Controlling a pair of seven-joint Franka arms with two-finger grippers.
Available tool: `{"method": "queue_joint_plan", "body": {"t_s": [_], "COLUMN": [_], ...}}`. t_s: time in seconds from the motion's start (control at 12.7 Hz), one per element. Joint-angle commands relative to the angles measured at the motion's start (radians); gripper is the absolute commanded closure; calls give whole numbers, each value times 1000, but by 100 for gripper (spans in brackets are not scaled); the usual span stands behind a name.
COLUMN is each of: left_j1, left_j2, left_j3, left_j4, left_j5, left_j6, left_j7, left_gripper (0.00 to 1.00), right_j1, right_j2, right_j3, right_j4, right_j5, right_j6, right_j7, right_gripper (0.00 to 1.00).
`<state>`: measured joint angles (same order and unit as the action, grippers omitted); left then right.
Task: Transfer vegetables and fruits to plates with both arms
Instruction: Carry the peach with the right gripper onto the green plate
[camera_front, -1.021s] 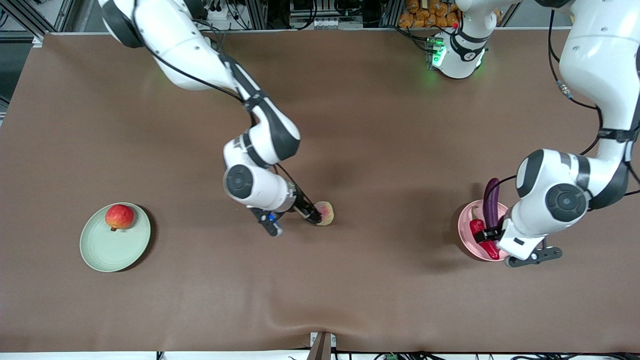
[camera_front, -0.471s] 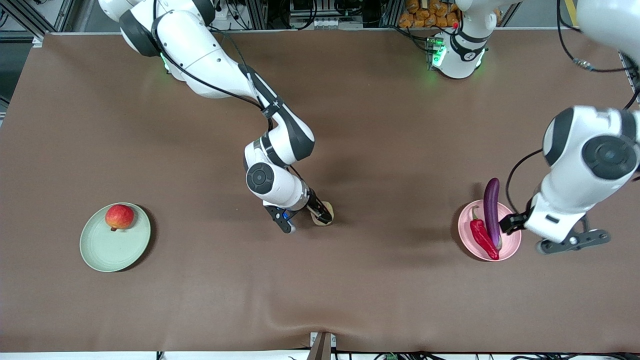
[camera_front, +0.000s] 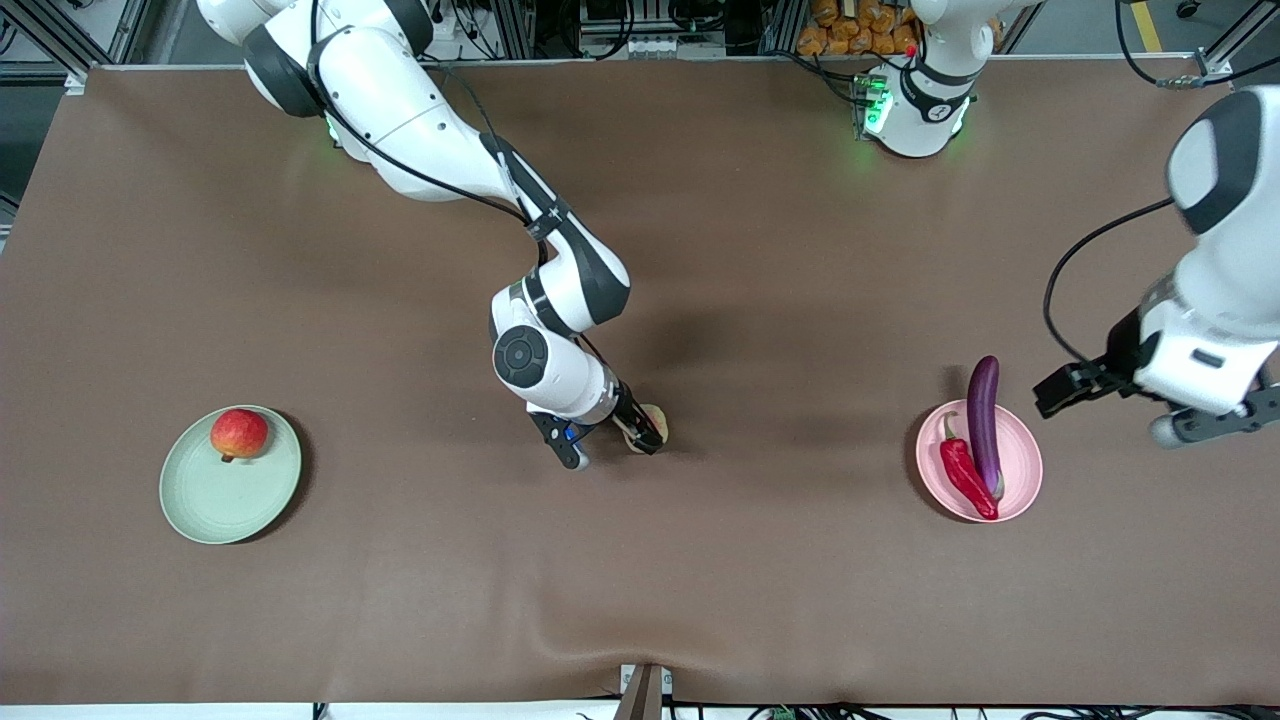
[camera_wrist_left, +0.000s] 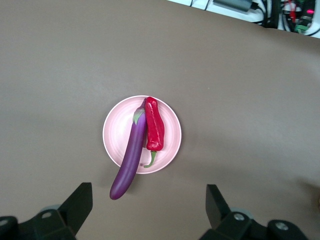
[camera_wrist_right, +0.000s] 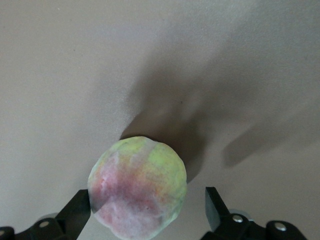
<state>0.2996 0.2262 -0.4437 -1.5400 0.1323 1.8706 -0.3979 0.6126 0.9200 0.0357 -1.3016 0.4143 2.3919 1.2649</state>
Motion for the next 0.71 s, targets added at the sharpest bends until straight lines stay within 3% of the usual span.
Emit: {"method": "queue_joint_plan", "body": {"t_s": [0.0,0.08,0.16,0.24,0.31,0.47,0.63], "left_j1": [-12,-73,-155,-213,-227,-218,-209], "left_j2": [-83,-108,-125,-157,-183,-224,-235], "left_j3": [17,77,158,236,265,272,273], "left_j4": [-23,-25,-22,-20,-22,-22,-22], "left_j5": [-78,-92,-94,-98,-109,-160,-177], "left_j6": [-30,-44,-91,-137,-168,-244,-268], "left_j7": [37,42,72,124,161,157,168], "left_gripper": [0,0,0,0,0,0,0], "right_j1": [12,10,7,7,12,12,6], "right_j2": [25,26,26,26,26,26,22], "right_j3": [-10,-10,-10,-10,-10,-10,-10], "right_j4": [10,10,10,10,10,12,12], "right_j5": [-2,1,6,9,4,0,0], "right_j6": [0,0,0,1,1,0,-5], "right_j7": [18,16,21,22,22,19,15], "right_gripper": [0,7,35,57,76,100,100]}}
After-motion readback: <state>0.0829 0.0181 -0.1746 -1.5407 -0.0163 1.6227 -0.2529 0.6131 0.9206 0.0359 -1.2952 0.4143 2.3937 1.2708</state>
